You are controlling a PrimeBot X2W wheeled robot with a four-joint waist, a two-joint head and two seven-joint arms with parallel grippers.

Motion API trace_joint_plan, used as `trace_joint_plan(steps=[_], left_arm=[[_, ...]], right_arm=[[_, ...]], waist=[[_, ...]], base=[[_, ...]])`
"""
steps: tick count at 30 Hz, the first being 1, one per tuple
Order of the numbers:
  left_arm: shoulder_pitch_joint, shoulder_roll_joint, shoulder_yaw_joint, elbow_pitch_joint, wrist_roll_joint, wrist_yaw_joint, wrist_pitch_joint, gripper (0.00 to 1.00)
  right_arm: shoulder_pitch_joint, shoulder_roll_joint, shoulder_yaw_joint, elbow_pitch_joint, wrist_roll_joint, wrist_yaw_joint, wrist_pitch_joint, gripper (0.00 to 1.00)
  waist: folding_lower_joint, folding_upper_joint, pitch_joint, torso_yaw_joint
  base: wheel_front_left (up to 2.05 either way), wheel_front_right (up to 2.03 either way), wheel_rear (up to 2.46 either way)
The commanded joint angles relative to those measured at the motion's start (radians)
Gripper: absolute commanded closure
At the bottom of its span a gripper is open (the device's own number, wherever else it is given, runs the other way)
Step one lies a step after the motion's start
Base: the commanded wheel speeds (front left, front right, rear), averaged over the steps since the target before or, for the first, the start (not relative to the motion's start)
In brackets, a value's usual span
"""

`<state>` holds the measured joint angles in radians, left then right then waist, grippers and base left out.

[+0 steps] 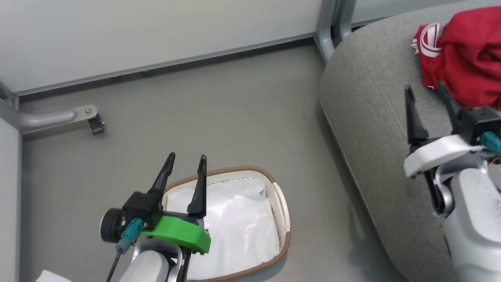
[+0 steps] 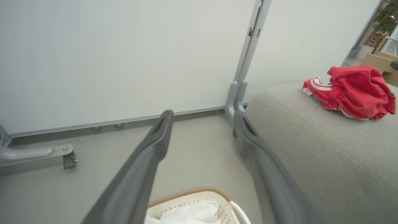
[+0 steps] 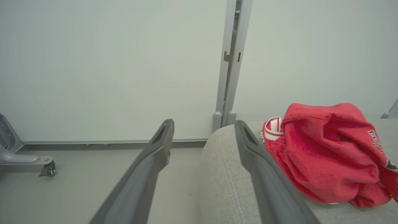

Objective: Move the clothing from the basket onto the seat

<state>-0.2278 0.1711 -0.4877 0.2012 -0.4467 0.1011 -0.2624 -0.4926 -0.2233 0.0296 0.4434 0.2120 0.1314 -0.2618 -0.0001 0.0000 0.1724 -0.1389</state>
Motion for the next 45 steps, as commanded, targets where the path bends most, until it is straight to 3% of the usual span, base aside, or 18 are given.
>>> trace_joint_plan(steps=[1, 14, 26, 45], left_arm=[[0.035, -0.006, 0.02, 0.005, 0.007, -0.003, -0.003, 0.0], [0.225, -0.06, 0.228, -0.016, 0.068, -0.021, -0.003, 0.0], [0.333, -0.097, 0.353, -0.047, 0.114, -0.051, -0.003, 0.0], [0.325, -0.117, 0.374, -0.014, 0.155, -0.098, -0.003, 0.0]], right_arm=[[0.035, 0.018, 0.012, -0.006, 0.0, -0.001, -0.005, 0.0], [0.269, 0.158, 0.073, -0.139, -0.07, -0.001, -0.005, 0.0], [0.395, 0.171, 0.093, -0.211, -0.032, -0.001, -0.005, 0.0], [0.412, 0.171, 0.071, -0.187, -0.021, -0.001, -0.005, 0.0]], waist=[[0.0001, 0.0, -0.074, 0.073], [0.0001, 0.0, -0.131, 0.142], [0.0001, 0.0, -0.142, 0.148], [0.0001, 0.0, -0.151, 0.149]], base=[[0.0, 0.0, 0.0], [0.0, 0.0, 0.0], [0.0, 0.0, 0.0], [0.0, 0.0, 0.0]])
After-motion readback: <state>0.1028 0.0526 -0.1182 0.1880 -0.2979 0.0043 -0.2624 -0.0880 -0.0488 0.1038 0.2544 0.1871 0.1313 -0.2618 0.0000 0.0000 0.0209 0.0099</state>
